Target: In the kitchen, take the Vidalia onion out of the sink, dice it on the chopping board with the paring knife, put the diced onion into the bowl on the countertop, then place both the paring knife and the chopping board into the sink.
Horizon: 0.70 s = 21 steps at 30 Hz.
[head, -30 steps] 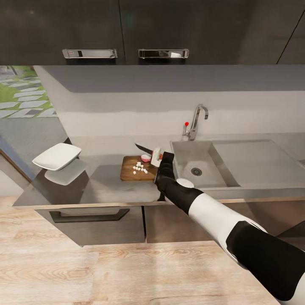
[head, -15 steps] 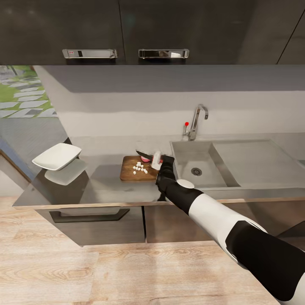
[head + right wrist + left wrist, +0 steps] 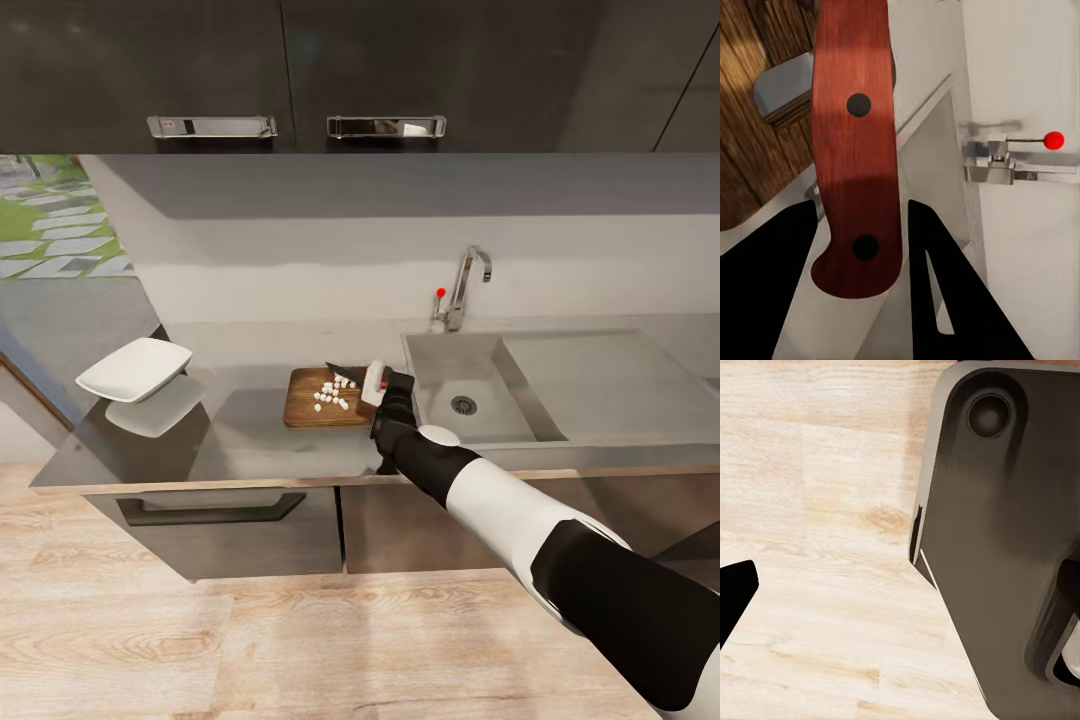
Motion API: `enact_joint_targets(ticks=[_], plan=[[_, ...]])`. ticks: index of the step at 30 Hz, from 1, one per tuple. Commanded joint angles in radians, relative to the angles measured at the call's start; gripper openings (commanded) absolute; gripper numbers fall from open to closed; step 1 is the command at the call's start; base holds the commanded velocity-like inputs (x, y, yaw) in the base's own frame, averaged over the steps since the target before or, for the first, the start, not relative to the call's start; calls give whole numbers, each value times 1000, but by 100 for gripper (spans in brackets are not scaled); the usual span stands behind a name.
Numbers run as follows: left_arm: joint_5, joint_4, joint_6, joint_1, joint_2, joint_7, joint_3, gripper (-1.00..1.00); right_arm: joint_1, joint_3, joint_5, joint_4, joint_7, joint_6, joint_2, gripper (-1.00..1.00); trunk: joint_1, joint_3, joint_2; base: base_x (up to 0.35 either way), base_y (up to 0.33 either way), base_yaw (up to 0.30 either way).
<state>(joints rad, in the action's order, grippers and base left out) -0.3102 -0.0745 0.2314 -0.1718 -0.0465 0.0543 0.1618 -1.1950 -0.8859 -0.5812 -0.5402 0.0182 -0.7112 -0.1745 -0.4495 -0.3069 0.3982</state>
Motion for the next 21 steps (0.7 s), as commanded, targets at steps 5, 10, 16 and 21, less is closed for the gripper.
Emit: enact_joint_targets(ticks=[5, 10, 16, 21], plan=[[-6, -4, 6, -2, 0, 1, 8, 100, -2, 32, 3, -132, 5, -5, 0, -100, -1, -2, 2, 0, 0, 0], [-6, -4, 7, -2, 0, 1, 8, 100, -2, 399, 5, -399, -39, -26, 0, -100, -1, -2, 2, 0, 0, 0], [-5, -4, 6, -2, 0, 1, 8, 100, -2, 553, 7, -646, -258, -210, 86, -100, -1, -2, 2, 0, 0, 0], [-5, -4, 6, -2, 3, 1, 8, 100, 9, 806, 10, -733, -423, -272, 130, -100, -1, -2, 2, 0, 0, 0]])
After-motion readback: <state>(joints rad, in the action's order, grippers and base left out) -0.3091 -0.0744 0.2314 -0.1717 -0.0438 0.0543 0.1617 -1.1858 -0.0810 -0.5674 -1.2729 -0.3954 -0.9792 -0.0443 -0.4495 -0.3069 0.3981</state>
